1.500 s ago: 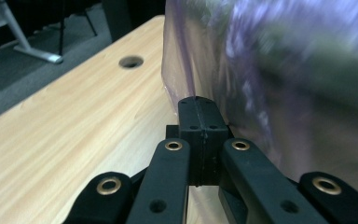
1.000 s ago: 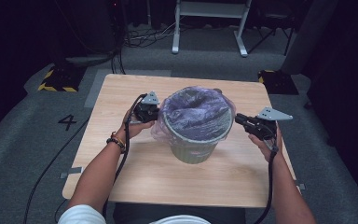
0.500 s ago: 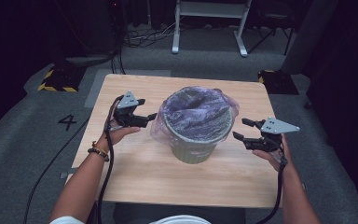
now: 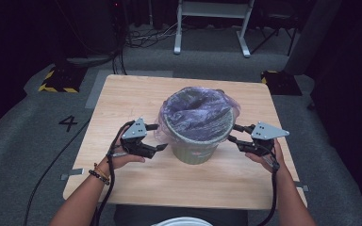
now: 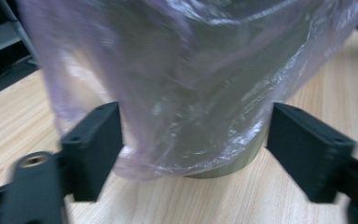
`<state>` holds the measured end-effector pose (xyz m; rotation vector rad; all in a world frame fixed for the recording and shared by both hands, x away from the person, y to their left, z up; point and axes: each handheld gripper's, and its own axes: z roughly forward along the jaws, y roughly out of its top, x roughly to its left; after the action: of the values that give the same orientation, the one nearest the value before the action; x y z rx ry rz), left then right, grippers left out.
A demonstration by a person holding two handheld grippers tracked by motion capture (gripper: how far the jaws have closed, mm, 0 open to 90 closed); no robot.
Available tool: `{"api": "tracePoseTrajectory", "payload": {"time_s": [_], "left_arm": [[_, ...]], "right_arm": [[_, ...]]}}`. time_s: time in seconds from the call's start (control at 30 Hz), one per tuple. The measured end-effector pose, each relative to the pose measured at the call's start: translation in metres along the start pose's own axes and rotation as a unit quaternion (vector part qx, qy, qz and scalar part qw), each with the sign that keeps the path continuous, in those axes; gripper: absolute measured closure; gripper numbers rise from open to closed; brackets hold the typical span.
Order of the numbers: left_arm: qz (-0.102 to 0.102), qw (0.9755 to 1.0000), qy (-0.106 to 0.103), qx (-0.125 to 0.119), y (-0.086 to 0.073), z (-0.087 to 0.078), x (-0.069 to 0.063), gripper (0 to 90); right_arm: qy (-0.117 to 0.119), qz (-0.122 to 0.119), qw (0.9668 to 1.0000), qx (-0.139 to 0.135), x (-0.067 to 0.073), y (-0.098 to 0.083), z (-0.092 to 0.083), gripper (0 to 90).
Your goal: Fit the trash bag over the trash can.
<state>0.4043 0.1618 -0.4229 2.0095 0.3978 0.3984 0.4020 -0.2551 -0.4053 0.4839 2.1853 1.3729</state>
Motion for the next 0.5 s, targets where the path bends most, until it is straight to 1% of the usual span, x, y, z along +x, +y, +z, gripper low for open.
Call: {"api": "tracePoseTrajectory", "payload": {"time_s": [0.03,0.07,0.1,0.13,0.17,0.2,0.23,0.27,0.3,0.37,0.4,0.43,0.47,0.5], "left_arm": [[0.000,1.0000,0.004,0.001,0.001,0.002,-0.001,29.6],[0.007,0.9999,0.010,0.005,0.002,0.004,-0.001,37.5],[0.012,0.9998,0.016,0.007,0.003,0.005,-0.001,48.2],[0.021,0.9994,0.023,0.014,0.004,0.007,-0.001,54.6],[0.025,0.9994,0.020,0.015,0.004,0.008,-0.001,65.9],[0.030,0.9993,0.017,0.016,0.004,0.009,-0.001,72.2],[0.031,0.9993,0.014,0.017,0.004,0.010,-0.001,81.7],[0.035,0.9992,0.004,0.017,0.003,0.011,0.000,88.3],[0.034,0.9992,0.001,0.020,0.002,0.012,-0.001,89.8],[0.042,0.9986,-0.004,0.030,0.001,0.014,-0.003,90.0],[0.047,0.9982,-0.004,0.036,-0.001,0.016,-0.005,90.0],[0.047,0.9981,-0.002,0.040,-0.002,0.016,-0.006,90.0],[0.051,0.9976,0.001,0.047,-0.003,0.017,-0.006,90.0],[0.051,0.9976,0.000,0.047,-0.004,0.018,-0.007,90.0]], "right_arm": [[0.002,-0.001,1.0000,-0.004,0.000,-0.001,0.000,70.4],[0.003,-0.001,1.0000,-0.007,0.000,-0.001,0.000,75.8],[0.002,-0.001,0.9999,-0.010,0.000,-0.001,0.000,81.8],[0.003,-0.001,0.9999,-0.013,0.001,-0.001,0.000,86.5],[0.008,-0.001,0.9998,-0.020,0.001,-0.002,0.000,90.0],[0.008,-0.001,0.9997,-0.021,0.002,-0.002,0.000,90.0],[0.010,-0.002,0.9997,-0.020,0.002,-0.002,0.000,90.0],[0.015,-0.002,0.9997,-0.021,0.002,-0.003,-0.001,90.0],[0.019,-0.001,0.9996,-0.019,0.003,-0.003,-0.001,90.0],[0.021,0.004,0.9997,-0.015,0.003,-0.006,-0.002,90.0],[0.025,0.007,0.9996,-0.014,0.003,-0.007,-0.003,90.0],[0.030,0.009,0.9994,-0.013,0.004,-0.010,-0.004,90.0],[0.031,0.009,0.9994,-0.010,0.004,-0.011,-0.004,90.0],[0.031,0.006,0.9995,-0.003,0.006,-0.013,-0.005,90.0]]}}
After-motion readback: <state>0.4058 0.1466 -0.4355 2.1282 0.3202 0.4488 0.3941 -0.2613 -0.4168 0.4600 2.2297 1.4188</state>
